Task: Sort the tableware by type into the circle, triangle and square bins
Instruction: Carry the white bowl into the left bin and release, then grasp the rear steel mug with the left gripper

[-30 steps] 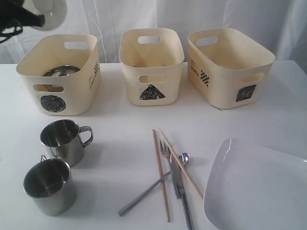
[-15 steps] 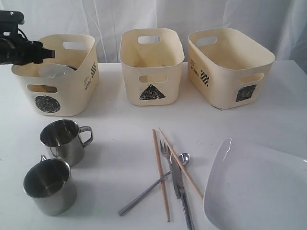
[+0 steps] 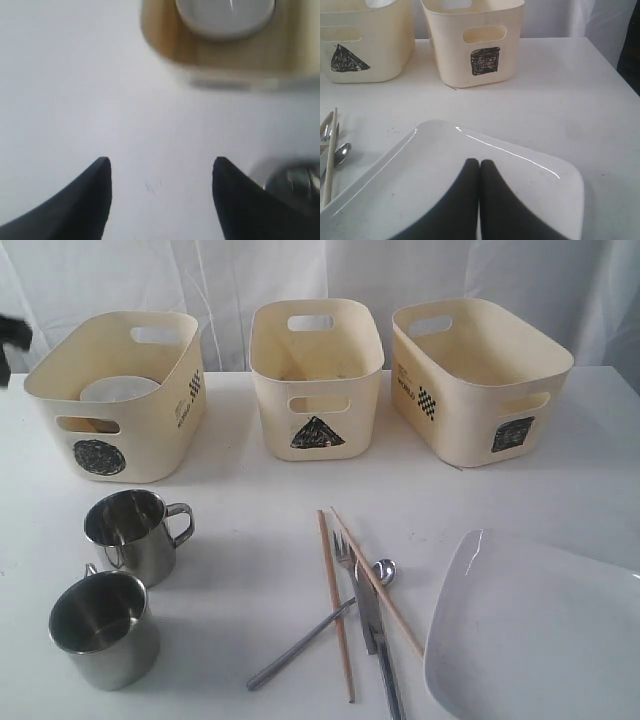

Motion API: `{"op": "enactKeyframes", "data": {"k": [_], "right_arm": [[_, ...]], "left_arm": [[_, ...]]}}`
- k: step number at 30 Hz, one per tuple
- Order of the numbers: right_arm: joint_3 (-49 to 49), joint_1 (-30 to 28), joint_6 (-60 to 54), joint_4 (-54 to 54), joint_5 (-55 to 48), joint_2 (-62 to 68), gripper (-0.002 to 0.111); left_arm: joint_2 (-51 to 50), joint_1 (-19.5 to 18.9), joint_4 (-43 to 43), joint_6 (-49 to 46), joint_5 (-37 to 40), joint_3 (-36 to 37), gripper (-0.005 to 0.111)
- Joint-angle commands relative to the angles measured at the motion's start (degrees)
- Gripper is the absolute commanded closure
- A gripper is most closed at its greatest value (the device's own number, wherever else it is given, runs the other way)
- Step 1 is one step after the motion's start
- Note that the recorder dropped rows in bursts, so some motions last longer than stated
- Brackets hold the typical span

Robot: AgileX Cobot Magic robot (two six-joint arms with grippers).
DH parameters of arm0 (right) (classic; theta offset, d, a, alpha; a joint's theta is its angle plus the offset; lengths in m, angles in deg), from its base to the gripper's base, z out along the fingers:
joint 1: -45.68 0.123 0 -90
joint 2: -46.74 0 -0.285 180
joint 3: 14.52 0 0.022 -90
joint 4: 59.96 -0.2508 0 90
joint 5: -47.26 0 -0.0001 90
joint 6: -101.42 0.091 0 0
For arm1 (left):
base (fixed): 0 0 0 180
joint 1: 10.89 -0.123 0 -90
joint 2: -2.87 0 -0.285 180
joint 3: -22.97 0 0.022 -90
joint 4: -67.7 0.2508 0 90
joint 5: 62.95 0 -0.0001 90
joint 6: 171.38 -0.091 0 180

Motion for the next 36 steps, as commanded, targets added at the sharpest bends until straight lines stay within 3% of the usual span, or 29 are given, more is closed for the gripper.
{"op": "enactKeyframes", "data": {"k": [1, 6, 14, 21, 26, 31, 32, 36], "right_arm": [[-0.1, -0.3, 0.1, 0.0, 0.4, -0.4, 0.108], [-0.1, -0.3, 0.1, 0.0, 0.4, -0.4, 0.108], [-0.1, -0.3, 0.1, 0.0, 0.4, -0.4, 0.108], [-0.1, -0.3, 0.1, 0.0, 0.4, -0.4, 0.108], [-0.1, -0.3, 0.1, 0.0, 0.4, -0.4, 0.108], [-0.1, -0.3, 0.1, 0.0, 0.4, -0.4, 0.108], [-0.1, -0.3, 0.1, 0.0, 0.4, -0.4, 0.108], [-0.1, -0.3, 0.1, 0.0, 0.4, -0.4, 0.108]], "left_arm": [[-0.2, 0.4, -13.2, -11.7, 8.5, 6.6, 0.044], [-1.5, 0.4, -33.2, -21.6, -1.4, 15.1, 0.044], [-5.5, 0.4, -36.3, -20.9, -15.3, 21.1, 0.044], [-10.5, 0.4, -36.4, -21.8, -21.0, 21.6, 0.045], [-10.8, 0.4, -38.1, -20.1, -23.5, 21.4, 0.069], [-10.8, 0.4, -38.2, -25.6, -22.9, 21.4, 0.094], [-10.2, 0.1, -38.2, -25.7, -21.5, 21.3, 0.107], [-2.4, 0.1, -35.8, -26.1, -20.2, 20.0, 0.107]]}}
